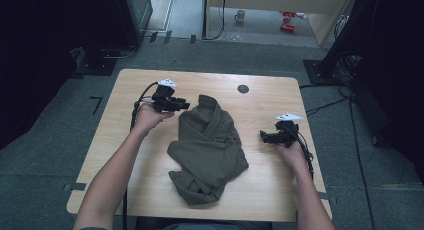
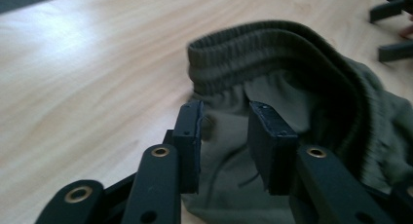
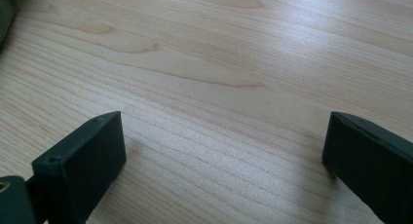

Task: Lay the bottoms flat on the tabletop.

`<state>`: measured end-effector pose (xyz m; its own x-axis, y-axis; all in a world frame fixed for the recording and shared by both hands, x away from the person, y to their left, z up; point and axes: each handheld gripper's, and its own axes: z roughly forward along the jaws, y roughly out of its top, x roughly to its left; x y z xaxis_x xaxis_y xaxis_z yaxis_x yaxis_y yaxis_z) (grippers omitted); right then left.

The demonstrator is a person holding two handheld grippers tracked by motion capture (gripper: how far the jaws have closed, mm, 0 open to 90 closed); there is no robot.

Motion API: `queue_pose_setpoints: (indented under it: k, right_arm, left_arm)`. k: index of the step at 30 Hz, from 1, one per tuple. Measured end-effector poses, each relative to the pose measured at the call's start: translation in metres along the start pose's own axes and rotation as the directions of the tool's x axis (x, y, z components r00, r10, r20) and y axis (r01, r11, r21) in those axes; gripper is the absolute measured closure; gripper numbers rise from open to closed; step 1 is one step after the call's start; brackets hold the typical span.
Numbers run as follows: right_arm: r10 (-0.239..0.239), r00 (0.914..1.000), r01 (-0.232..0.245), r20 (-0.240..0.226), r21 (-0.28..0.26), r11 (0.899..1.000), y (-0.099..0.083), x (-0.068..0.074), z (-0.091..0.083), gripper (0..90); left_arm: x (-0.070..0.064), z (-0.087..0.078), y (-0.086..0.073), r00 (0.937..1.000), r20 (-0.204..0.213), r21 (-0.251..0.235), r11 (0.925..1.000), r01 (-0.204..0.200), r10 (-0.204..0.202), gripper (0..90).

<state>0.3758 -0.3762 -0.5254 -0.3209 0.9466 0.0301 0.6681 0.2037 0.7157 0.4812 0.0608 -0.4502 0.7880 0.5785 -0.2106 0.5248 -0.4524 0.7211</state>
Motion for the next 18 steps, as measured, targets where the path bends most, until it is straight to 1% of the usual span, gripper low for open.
queue_pose_setpoints:
  k: [2,4,6,8,10,13,15,17,18]
  right_arm:
    - [0.0,1.0,0.0,0.0,0.0,1.0,0.0,0.0,0.0,1.6]
    - [0.001,1.0,-0.001,0.001,0.0,1.0,0.0,0.0,0.0,1.6]
    - [0.002,1.0,-0.002,0.003,0.0,1.0,0.0,0.0,0.0,1.6]
    - [0.004,1.0,-0.004,0.005,0.0,1.0,0.0,0.001,0.0,1.6]
    - [0.004,1.0,-0.004,0.006,-0.001,1.0,0.0,0.001,0.0,1.6]
    - [0.01,0.9999,-0.01,0.009,0.0,1.0,0.0,0.002,-0.001,2.1]
    - [0.011,0.9999,-0.011,0.01,0.002,1.0,0.0,0.003,-0.002,6.8]
    - [0.008,0.9999,-0.008,0.009,0.007,1.0,0.001,0.003,-0.004,15.0]
    - [0.009,0.9999,-0.009,0.008,0.009,1.0,0.002,0.003,-0.005,15.9]
  left_arm:
    - [-0.003,-0.003,0.0,0.9997,0.025,0.012,0.9999,-0.004,0.004,63.2]
    - [-0.008,-0.007,0.0,0.9991,0.043,0.011,0.9999,-0.004,0.003,61.6]
    - [-0.014,-0.012,-0.002,0.9988,0.044,-0.004,0.9998,-0.02,0.02,60.5]
    - [-0.021,-0.016,-0.004,0.9983,0.04,-0.007,0.9991,-0.043,0.043,59.9]
    - [-0.028,-0.02,-0.007,0.9976,0.04,-0.01,0.9983,-0.057,0.057,58.6]
    - [-0.038,-0.026,-0.012,0.9963,0.025,-0.013,0.9966,-0.081,0.082,56.3]
    - [-0.045,-0.028,-0.016,0.9953,0.022,-0.017,0.9955,-0.094,0.094,55.5]
    - [-0.051,-0.03,-0.021,0.9942,0.024,-0.015,0.9945,-0.104,0.104,54.4]
    - [-0.054,-0.031,-0.023,0.9936,0.025,-0.012,0.9939,-0.109,0.11,53.9]
